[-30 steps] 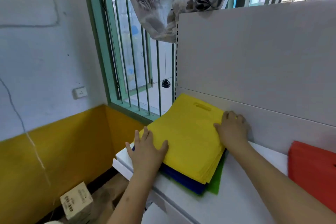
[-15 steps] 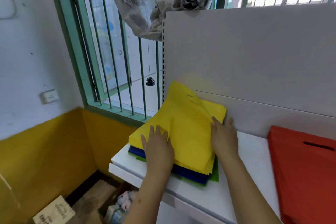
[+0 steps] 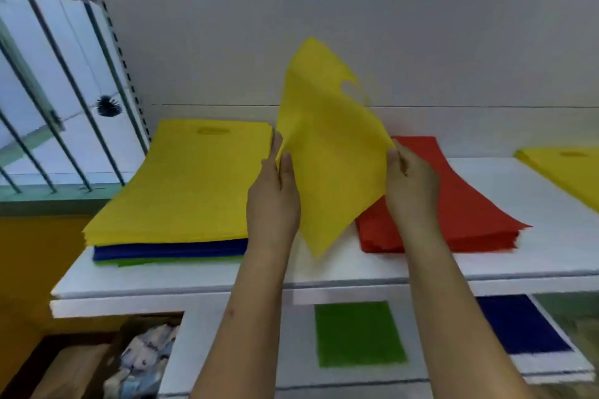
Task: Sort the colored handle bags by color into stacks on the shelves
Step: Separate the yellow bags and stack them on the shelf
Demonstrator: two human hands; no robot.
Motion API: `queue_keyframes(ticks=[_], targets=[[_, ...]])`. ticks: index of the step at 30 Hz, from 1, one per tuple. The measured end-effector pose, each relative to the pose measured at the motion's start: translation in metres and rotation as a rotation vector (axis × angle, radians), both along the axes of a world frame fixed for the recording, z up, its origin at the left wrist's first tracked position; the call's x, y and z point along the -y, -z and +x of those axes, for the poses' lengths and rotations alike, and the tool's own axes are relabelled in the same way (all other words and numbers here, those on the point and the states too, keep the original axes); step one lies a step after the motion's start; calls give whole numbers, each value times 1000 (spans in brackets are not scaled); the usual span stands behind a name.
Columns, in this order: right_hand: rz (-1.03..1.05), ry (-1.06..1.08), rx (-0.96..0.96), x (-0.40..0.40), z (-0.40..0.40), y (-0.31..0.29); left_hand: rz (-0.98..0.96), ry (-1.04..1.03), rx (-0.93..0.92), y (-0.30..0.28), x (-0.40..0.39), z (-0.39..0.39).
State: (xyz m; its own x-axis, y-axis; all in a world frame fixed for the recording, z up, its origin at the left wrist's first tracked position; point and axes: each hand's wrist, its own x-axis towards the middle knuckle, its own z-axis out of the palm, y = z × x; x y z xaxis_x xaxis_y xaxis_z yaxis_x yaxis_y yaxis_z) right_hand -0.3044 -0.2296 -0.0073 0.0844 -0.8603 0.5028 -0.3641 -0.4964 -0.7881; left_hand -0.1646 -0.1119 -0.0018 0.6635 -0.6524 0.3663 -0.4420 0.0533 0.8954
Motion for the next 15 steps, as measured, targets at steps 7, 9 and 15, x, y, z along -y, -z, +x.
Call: queue_keyframes(ticks=[7, 9, 15], targets=[[33, 275, 129, 35, -140, -12, -77, 133, 27, -21, 64, -102], [11, 295, 181, 56, -189, -11, -127, 145, 6, -20, 88, -138], [98, 510, 242, 137, -349, 4, -185, 218, -130, -4, 171, -244]])
